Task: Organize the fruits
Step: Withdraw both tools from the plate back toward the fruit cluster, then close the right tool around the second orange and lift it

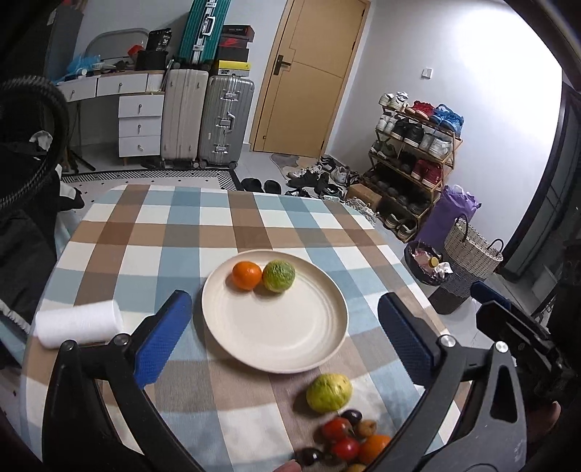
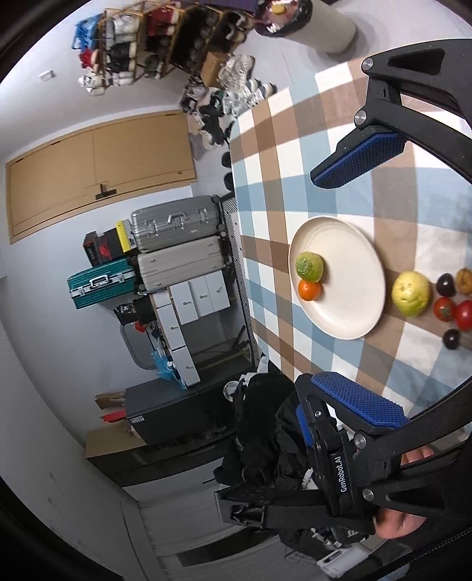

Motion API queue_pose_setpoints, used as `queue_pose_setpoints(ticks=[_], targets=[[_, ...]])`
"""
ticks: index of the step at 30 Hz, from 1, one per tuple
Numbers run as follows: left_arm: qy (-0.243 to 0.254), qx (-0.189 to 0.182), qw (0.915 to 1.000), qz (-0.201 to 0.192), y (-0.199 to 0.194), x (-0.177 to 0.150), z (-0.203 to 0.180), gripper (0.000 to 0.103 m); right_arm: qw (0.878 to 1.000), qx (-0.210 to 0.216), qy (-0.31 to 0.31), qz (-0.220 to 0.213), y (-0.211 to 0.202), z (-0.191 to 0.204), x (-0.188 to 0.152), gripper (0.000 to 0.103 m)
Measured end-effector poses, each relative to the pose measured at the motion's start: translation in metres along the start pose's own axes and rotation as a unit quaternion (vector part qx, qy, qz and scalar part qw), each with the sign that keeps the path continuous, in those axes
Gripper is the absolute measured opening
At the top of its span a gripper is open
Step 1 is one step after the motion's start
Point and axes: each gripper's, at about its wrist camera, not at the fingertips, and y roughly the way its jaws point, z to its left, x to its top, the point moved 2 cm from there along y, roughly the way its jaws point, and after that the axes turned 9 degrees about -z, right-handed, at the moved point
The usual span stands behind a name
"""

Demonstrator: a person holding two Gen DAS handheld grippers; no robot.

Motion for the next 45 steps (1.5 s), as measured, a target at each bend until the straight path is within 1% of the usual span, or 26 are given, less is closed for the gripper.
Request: queue_pose_setpoints(ticks=[2, 5, 8, 12, 17, 23, 27, 33, 36, 44, 45], targets=[[0.002, 0.000, 1.0000, -0.002, -0.011, -0.006, -0.003, 0.102, 1.000, -0.006, -0.004, -0.006, -0.012, 0.003, -0.006, 0.103], [0.004, 0.001, 1.0000, -0.003, -0.026, -0.020, -0.007, 0.102, 1.000, -0.015, -0.012, -0.002, -0.024, 0.007, -0.020, 0.103], [0.005, 0.000, 1.0000, 0.007, -0.037, -0.039, -0.009, 0.102, 0.999, -0.031, -0.020, 0.010, -0.034, 0.011, -0.037, 0.103], [0.005, 0.000, 0.9995, 0.030, -0.041, -0.068, -0.007, 0.102, 0.998, -0.041, -0.025, 0.031, -0.044, 0.013, -0.064, 0.103], [-0.009, -0.006, 0.9982, 0.058, -0.043, -0.100, -0.001, 0.102, 0.997, -0.042, -0.028, 0.060, -0.049, 0.016, -0.095, 0.103], [-0.009, -0.014, 0.9961, 0.086, -0.046, -0.131, 0.001, 0.102, 0.995, -0.038, -0.018, 0.092, -0.047, 0.016, -0.128, 0.103], [-0.006, -0.016, 0.9945, 0.103, -0.047, -0.147, 0.001, 0.102, 0.994, -0.030, 0.008, 0.106, -0.041, 0.009, -0.141, 0.103], [0.004, -0.011, 0.9935, 0.114, -0.049, -0.161, 0.002, 0.102, 0.992, -0.013, 0.043, 0.116, -0.030, 0.000, -0.148, 0.102], [0.002, -0.015, 0.9927, 0.120, -0.049, -0.165, 0.002, 0.102, 0.991, -0.005, 0.053, 0.121, -0.025, -0.002, -0.150, 0.101], [0.006, -0.025, 0.9910, 0.131, -0.045, -0.169, -0.001, 0.102, 0.987, 0.012, 0.063, 0.147, -0.011, -0.001, -0.157, 0.089], [0.006, -0.024, 0.9910, 0.132, -0.045, -0.169, -0.002, 0.102, 0.986, 0.015, 0.067, 0.151, -0.009, -0.001, -0.158, 0.085]])
